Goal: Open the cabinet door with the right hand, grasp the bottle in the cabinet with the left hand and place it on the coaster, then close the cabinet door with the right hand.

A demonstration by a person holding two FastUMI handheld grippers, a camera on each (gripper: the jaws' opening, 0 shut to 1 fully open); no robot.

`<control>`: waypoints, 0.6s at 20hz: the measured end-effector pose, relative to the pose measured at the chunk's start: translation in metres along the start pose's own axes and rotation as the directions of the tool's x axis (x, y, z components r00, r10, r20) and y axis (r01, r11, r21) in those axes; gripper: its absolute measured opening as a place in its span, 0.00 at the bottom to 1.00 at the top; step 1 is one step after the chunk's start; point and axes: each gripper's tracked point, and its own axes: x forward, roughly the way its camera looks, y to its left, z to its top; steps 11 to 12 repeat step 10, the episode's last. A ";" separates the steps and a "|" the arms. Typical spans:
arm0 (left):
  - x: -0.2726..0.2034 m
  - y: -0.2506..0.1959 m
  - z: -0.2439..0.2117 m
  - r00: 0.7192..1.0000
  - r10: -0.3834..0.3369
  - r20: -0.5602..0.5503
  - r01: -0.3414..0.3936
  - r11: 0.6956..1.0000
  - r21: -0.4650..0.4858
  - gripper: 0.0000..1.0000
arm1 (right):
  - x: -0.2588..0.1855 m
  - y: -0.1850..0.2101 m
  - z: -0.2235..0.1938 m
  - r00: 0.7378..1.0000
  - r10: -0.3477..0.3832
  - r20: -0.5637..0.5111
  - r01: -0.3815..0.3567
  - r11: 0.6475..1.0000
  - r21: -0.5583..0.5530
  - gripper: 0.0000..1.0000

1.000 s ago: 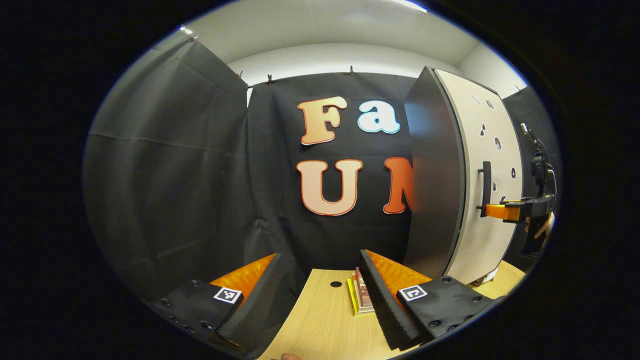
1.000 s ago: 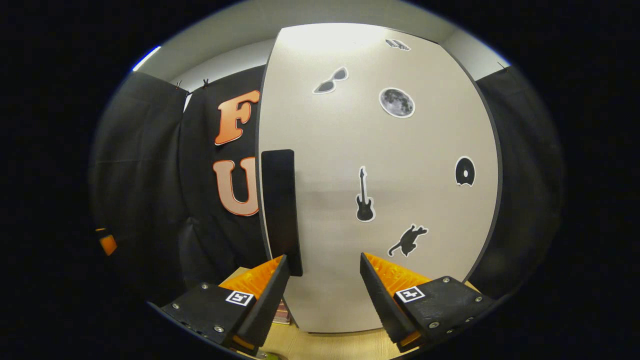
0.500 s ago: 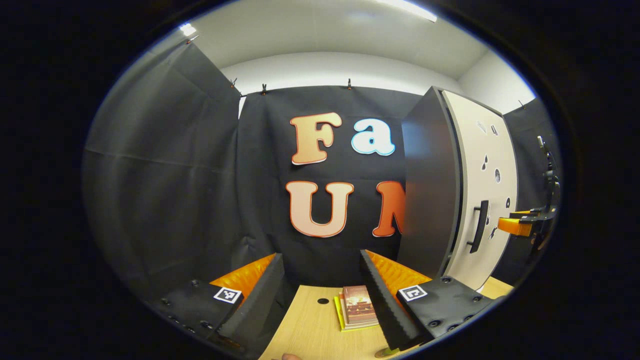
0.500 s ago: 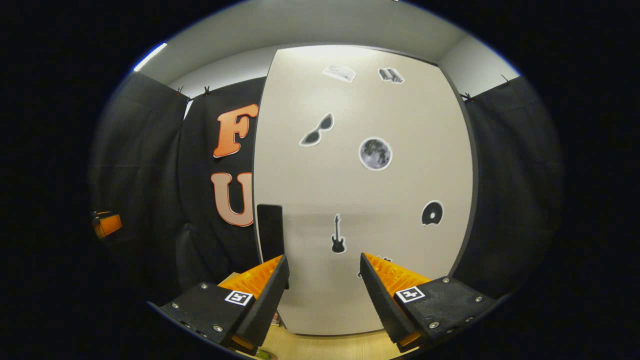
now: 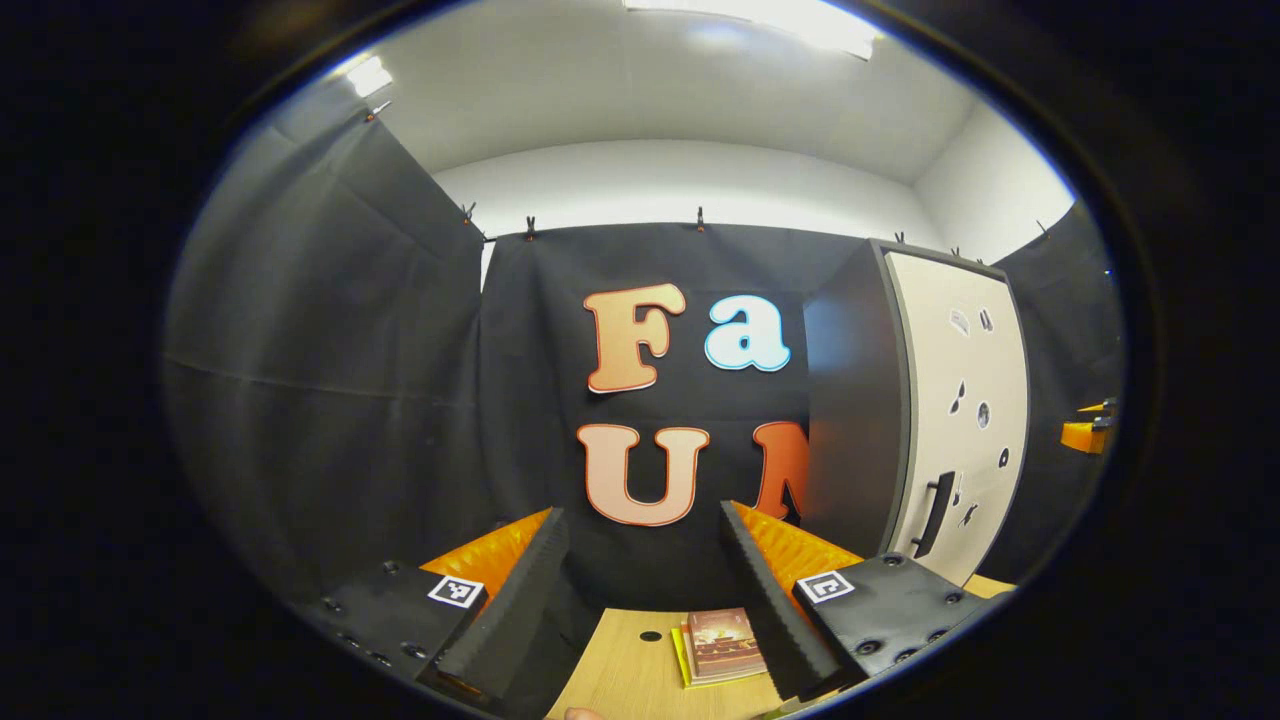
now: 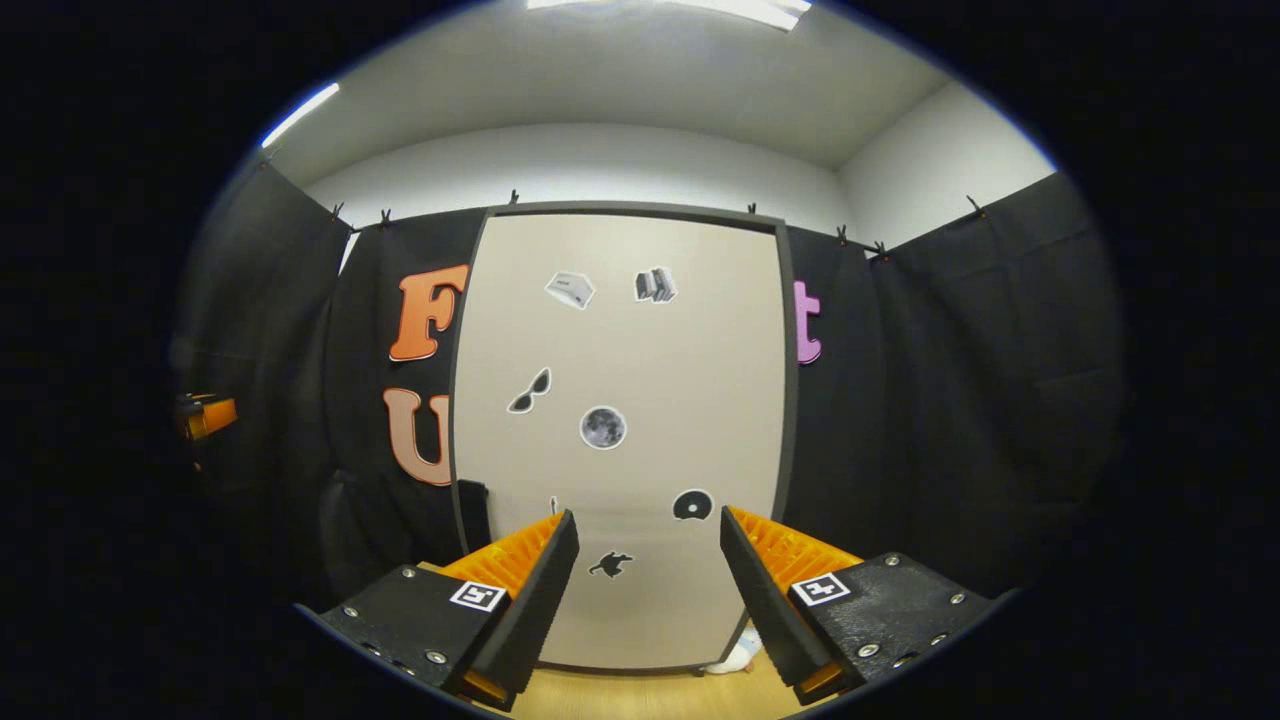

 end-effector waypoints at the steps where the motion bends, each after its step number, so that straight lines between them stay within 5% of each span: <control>1: -0.003 0.004 0.005 1.000 0.007 0.002 -0.007 1.000 0.001 0.98 | -0.010 -0.011 0.004 1.000 -0.017 0.007 0.017 1.000 0.004 0.88; 12: -0.030 -0.007 0.030 1.000 0.014 0.008 -0.015 0.999 0.050 0.94 | -0.064 -0.059 0.015 0.997 -0.079 0.020 0.079 0.997 -0.008 0.88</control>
